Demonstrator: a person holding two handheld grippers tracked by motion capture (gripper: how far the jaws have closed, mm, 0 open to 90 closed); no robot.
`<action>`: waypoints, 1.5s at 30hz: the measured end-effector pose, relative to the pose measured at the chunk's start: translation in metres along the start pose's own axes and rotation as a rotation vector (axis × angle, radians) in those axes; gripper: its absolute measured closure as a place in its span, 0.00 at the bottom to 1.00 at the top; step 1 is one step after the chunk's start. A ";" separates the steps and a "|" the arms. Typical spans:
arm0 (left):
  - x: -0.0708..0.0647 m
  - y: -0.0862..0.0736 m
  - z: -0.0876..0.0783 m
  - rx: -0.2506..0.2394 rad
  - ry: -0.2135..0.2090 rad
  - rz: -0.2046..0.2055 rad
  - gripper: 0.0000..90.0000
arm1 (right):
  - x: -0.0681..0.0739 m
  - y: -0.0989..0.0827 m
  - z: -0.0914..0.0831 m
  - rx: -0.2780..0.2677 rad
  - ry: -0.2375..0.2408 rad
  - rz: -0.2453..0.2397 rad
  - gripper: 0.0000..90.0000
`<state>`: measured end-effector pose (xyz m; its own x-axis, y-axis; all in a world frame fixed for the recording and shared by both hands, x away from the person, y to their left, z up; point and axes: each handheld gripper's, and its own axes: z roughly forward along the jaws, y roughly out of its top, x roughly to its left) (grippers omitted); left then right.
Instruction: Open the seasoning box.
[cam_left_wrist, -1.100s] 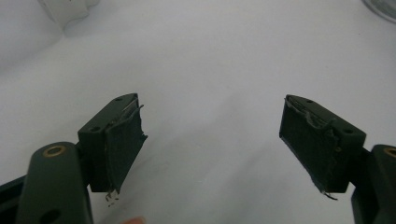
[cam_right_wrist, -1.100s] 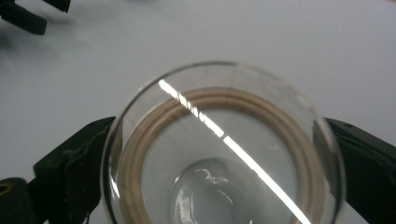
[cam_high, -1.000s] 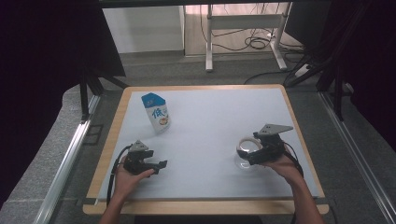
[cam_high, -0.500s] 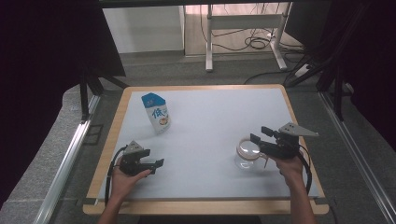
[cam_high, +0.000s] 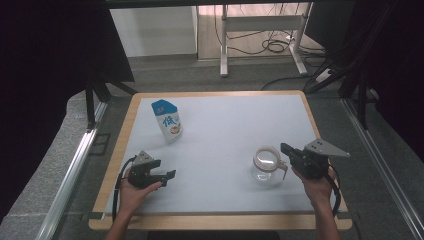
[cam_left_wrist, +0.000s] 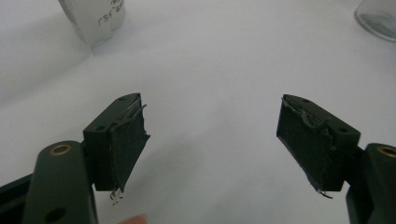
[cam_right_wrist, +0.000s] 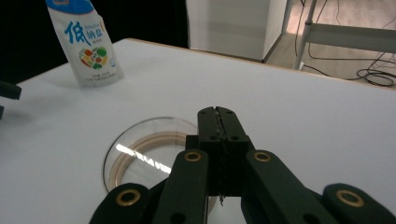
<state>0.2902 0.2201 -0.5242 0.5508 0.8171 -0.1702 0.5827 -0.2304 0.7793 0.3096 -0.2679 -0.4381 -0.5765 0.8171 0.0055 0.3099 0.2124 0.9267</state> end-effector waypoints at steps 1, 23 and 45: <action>-0.001 0.000 0.000 -0.001 -0.001 -0.003 0.27 | 0.001 -0.001 -0.001 0.008 -0.002 -0.004 1.00; -0.006 0.007 0.002 -0.015 -0.019 0.014 0.28 | 0.010 -0.021 -0.013 0.076 -0.051 0.006 1.00; -0.058 0.052 0.032 -0.088 -0.209 0.051 0.74 | 0.013 -0.028 -0.019 0.044 -0.043 0.018 1.00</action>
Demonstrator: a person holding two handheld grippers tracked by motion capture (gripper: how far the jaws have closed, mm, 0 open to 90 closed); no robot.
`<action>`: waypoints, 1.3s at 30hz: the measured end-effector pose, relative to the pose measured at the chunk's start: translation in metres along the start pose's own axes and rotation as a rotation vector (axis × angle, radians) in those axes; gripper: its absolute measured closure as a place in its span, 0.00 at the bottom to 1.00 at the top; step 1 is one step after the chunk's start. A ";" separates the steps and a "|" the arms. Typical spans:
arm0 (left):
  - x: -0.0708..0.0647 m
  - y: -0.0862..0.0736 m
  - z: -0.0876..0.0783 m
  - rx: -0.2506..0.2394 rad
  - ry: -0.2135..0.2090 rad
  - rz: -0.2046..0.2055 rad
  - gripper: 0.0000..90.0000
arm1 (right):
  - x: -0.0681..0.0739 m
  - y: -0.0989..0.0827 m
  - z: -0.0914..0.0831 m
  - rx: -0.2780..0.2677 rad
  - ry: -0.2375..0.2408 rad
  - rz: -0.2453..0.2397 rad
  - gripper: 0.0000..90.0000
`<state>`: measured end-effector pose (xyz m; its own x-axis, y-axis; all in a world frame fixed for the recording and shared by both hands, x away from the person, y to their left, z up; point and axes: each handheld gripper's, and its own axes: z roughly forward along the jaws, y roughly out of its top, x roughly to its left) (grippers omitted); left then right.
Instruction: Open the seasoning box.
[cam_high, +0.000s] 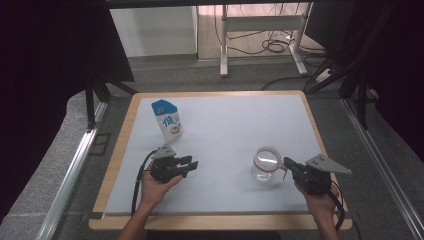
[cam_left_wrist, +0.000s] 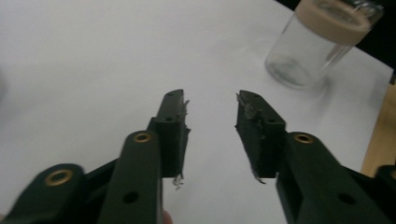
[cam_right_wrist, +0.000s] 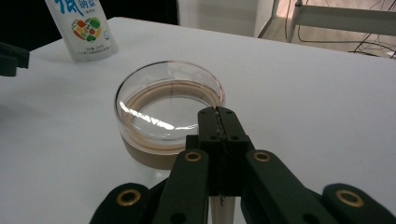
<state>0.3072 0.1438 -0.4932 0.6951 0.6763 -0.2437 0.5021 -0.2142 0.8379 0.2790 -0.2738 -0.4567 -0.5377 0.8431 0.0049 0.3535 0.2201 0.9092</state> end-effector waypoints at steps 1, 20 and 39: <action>-0.004 0.004 0.006 0.000 -0.015 0.007 0.76 | 0.000 0.000 0.000 -0.001 0.001 0.001 1.00; -0.055 0.057 0.088 0.025 -0.167 0.094 0.97 | -0.005 -0.005 0.000 -0.004 -0.029 0.009 1.00; -0.056 0.059 0.091 0.030 -0.171 0.094 0.99 | 0.002 -0.001 0.000 -0.011 0.003 -0.010 1.00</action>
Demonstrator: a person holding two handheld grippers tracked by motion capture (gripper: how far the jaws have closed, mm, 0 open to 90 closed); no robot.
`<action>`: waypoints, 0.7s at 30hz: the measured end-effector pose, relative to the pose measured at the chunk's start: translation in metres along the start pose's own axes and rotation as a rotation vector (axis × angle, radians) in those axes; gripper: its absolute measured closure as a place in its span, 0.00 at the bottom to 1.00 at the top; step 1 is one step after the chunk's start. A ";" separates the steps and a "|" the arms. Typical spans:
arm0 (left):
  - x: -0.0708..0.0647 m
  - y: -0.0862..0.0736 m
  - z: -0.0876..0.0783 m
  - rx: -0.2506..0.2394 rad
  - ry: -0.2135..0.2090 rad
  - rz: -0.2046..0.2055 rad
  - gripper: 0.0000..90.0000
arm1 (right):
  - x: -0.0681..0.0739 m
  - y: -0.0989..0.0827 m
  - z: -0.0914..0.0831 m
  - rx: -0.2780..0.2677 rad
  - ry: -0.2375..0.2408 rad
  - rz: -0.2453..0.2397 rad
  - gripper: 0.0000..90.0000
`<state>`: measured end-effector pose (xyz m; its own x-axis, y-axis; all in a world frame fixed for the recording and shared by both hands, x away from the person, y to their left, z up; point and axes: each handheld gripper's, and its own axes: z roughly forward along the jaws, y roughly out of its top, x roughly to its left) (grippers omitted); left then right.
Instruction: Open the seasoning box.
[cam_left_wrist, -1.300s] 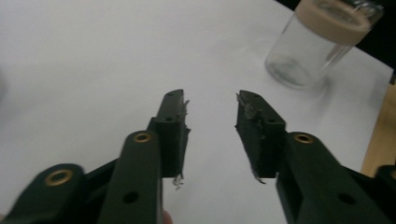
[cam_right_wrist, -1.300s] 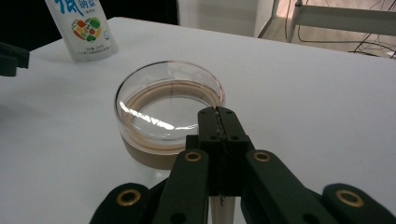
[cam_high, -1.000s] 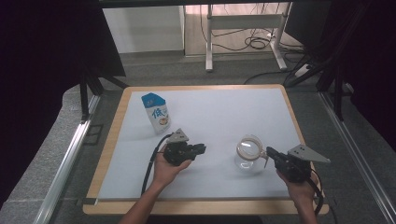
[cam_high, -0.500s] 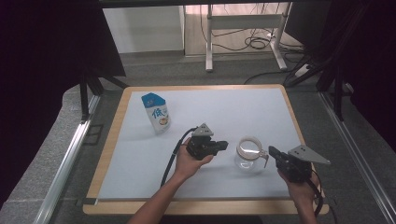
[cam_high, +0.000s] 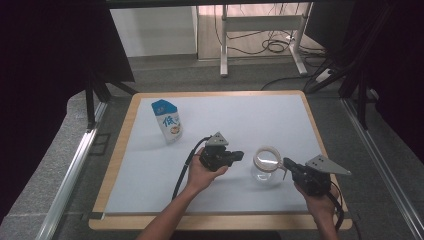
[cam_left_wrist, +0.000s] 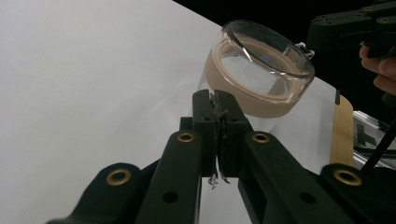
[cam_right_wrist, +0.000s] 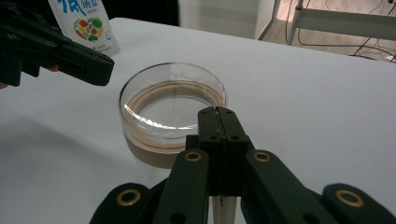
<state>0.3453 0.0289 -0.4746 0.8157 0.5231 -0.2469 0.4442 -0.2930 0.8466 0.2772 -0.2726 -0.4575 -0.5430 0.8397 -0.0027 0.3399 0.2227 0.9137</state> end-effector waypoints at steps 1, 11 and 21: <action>0.000 0.000 0.001 0.002 -0.004 0.002 0.99 | 0.000 0.000 0.000 0.000 0.003 0.003 1.00; -0.004 0.003 0.010 0.016 -0.025 0.013 1.00 | -0.001 -0.001 -0.001 0.000 0.004 0.001 1.00; -0.010 0.008 0.015 0.024 -0.033 0.031 1.00 | 0.000 -0.001 -0.002 0.007 -0.002 -0.009 1.00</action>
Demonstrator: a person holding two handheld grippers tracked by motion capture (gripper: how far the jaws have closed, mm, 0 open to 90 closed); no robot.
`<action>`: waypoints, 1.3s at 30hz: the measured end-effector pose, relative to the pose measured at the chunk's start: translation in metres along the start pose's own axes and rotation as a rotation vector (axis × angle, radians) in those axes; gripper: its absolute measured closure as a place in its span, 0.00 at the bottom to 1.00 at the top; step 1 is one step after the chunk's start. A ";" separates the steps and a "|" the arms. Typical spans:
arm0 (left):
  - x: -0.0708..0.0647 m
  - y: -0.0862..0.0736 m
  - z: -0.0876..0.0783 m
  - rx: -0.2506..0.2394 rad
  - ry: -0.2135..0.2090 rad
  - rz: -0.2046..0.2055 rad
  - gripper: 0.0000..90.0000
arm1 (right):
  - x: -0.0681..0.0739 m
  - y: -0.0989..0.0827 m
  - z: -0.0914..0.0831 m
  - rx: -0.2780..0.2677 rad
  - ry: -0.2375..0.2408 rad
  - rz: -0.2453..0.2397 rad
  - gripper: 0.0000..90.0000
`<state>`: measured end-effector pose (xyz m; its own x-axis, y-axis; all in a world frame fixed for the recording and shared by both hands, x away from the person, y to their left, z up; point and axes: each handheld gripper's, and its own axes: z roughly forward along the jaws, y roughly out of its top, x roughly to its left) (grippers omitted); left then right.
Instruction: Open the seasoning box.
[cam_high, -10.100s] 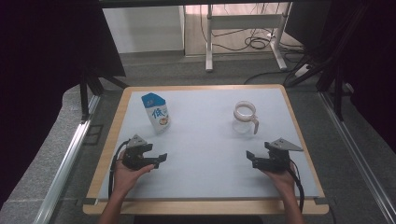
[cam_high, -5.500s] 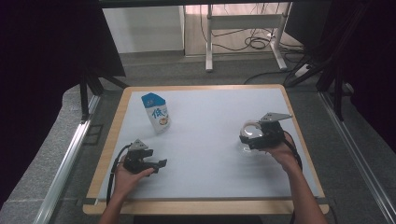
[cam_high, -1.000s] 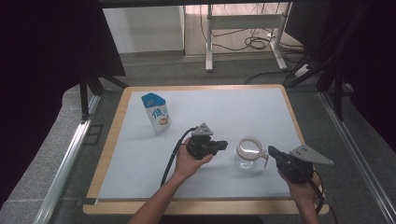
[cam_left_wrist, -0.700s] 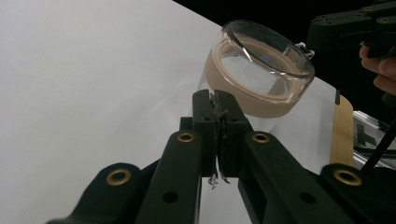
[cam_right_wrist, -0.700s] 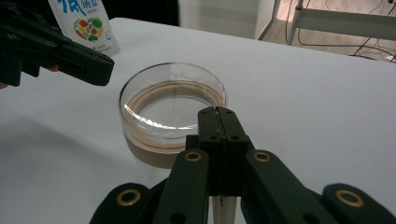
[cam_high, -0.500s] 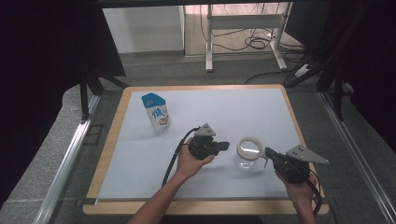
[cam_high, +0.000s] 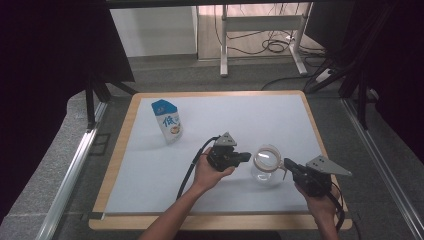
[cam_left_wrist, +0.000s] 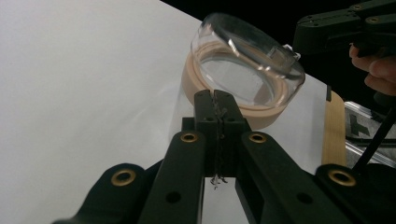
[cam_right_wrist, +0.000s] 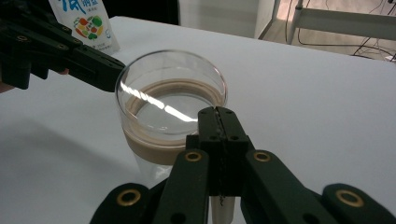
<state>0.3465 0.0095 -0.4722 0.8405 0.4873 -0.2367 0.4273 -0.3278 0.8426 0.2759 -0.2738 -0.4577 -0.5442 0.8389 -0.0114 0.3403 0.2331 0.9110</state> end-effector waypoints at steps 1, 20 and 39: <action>0.000 0.000 0.001 0.001 -0.001 0.000 1.00 | 0.000 0.000 0.000 0.000 -0.001 0.000 1.00; -0.009 0.014 0.009 0.010 -0.029 0.027 1.00 | 0.006 -0.001 -0.005 -0.014 0.022 -0.014 1.00; -0.020 0.032 0.010 0.023 -0.070 0.043 1.00 | 0.079 -0.045 0.045 0.124 0.262 -0.116 0.77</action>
<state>0.3464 -0.0188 -0.4448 0.8792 0.4146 -0.2348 0.3973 -0.3659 0.8416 0.2519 -0.1963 -0.5178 -0.7589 0.6512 0.0088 0.3461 0.3918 0.8525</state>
